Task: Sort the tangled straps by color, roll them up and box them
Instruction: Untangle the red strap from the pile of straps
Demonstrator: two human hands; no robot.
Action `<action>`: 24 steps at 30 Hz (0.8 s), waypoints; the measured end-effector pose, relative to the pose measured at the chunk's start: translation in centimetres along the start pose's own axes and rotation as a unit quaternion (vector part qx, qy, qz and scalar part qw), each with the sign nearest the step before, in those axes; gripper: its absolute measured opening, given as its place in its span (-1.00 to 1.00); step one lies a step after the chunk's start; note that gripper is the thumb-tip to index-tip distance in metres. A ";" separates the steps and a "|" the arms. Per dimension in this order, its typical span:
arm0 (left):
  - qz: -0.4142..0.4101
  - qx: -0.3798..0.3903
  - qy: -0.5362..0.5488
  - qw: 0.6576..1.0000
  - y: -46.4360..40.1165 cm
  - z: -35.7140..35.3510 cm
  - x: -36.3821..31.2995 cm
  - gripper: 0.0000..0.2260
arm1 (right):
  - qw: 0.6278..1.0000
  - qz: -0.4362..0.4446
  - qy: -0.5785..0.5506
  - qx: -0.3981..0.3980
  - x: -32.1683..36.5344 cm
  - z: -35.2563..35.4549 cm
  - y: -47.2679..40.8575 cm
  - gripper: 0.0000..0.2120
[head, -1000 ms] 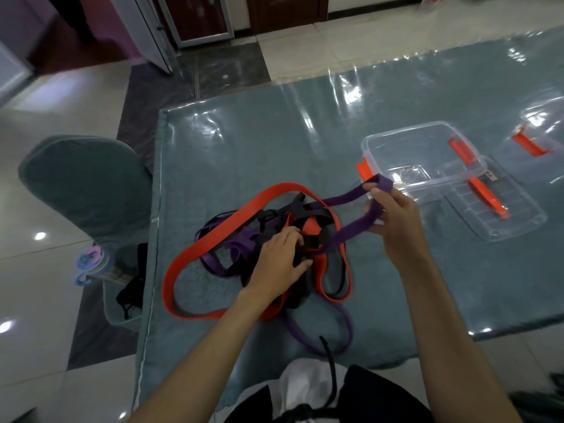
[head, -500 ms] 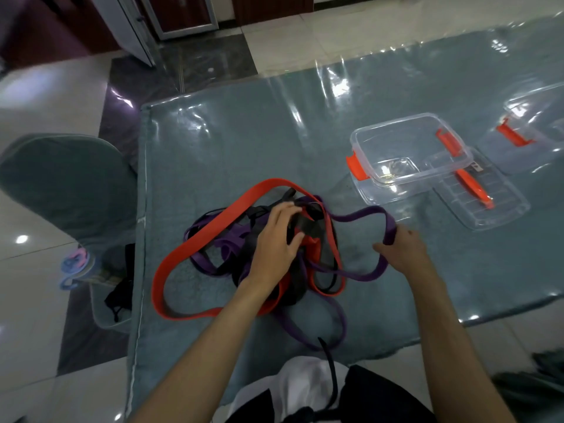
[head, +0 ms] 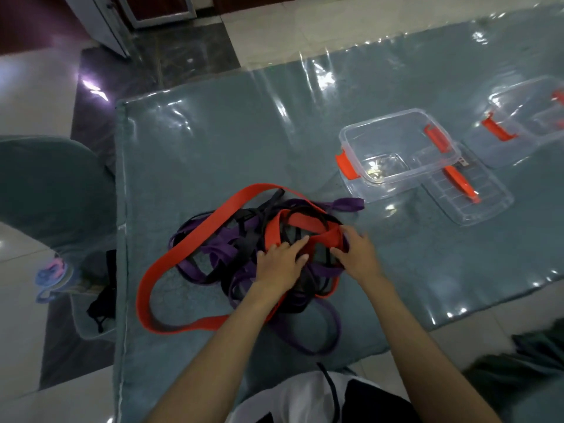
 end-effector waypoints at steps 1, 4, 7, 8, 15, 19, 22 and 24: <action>0.011 -0.010 -0.027 1.000 -0.2 -0.2 -0.2 -0.48 | 0.999 -0.004 -0.032 -0.001 -0.4 -0.1 -0.2 -0.50; -0.004 -0.058 -0.094 0.994 -0.7 -0.6 -1.2 -0.41 | 0.985 -0.036 -0.165 0.022 -0.4 0.0 -0.5 -0.64; -0.061 -0.113 -0.058 0.990 -1.8 -0.8 -1.2 -0.38 | 0.933 -0.090 -0.323 0.128 1.0 -0.1 -0.3 -0.67; -0.065 -0.120 -0.012 0.991 -2.1 -0.8 -0.9 -0.38 | 0.918 -0.099 -0.354 0.152 1.4 0.1 -0.2 -0.67; -0.072 -0.184 0.152 0.968 -2.4 0.2 1.4 -0.70 | 0.913 -0.081 -0.380 0.125 1.5 0.4 -0.5 -0.75; -0.047 -0.282 0.341 0.896 -0.6 1.1 2.5 -0.87 | 0.957 -0.047 -0.284 0.011 1.3 -0.6 -1.5 -0.79; -0.014 -0.347 0.459 0.818 1.2 1.5 2.6 -0.85 | 0.980 0.030 -0.199 -0.005 2.4 -2.0 -1.0 -0.73; -0.033 -0.349 0.486 0.800 2.1 1.9 1.8 -0.83 | 0.993 0.072 -0.079 -0.047 2.9 -3.2 -0.7 -0.76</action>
Point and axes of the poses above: each hand's wrist, its own y-axis away from the middle knuckle, its own z-axis out of the back of the hand, x = y × z, the point moved 1 cm from there along -y, towards the middle knuckle, and after that the axes turned 14 degrees about -z, right-handed, at the moved point
